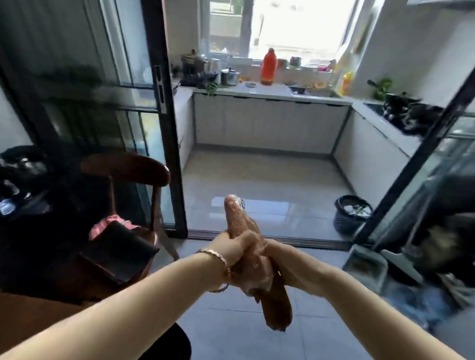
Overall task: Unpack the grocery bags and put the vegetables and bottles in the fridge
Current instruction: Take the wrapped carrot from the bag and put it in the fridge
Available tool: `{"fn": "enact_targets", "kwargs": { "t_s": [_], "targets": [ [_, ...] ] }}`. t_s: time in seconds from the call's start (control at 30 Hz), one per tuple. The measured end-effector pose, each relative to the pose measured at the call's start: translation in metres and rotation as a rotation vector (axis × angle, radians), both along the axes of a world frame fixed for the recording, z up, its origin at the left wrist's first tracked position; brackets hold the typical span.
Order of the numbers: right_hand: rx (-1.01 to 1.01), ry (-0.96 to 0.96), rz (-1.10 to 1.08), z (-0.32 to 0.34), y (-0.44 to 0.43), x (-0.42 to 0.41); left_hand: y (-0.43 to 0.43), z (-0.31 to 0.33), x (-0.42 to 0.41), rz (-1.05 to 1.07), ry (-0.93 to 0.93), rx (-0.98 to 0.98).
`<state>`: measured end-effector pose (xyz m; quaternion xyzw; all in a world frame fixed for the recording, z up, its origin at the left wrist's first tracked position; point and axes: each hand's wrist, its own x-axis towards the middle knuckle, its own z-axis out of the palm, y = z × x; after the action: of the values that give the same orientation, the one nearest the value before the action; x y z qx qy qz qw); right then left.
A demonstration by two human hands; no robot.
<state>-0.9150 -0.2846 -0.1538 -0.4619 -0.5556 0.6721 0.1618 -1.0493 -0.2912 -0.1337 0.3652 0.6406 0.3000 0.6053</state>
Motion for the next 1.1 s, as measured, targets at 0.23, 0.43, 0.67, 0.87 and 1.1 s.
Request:
{"fn": "enact_targets", "kwargs": {
  "t_s": [0.23,0.43,0.67,0.87,1.1],
  "targets": [
    [0.075,-0.13,-0.385,-0.003,0.047,0.164,0.106,-0.011,0.159,-0.323,-0.084,-0.183],
    [0.175,-0.237,-0.798,-0.011,0.088,0.286,0.194,-0.008,0.297,-0.672,-0.045,-0.206],
    [0.363,-0.577,-1.295,0.044,0.123,0.459,0.285,0.047,0.48,-1.117,0.212,0.505],
    [0.429,-0.952,-1.475,0.128,0.109,0.585,0.294,0.113,0.643,-1.284,0.25,1.064],
    [0.536,-1.277,-1.59,0.209,0.078,0.731,0.272,0.189,0.823,-1.167,0.007,1.199]
  ]
}}
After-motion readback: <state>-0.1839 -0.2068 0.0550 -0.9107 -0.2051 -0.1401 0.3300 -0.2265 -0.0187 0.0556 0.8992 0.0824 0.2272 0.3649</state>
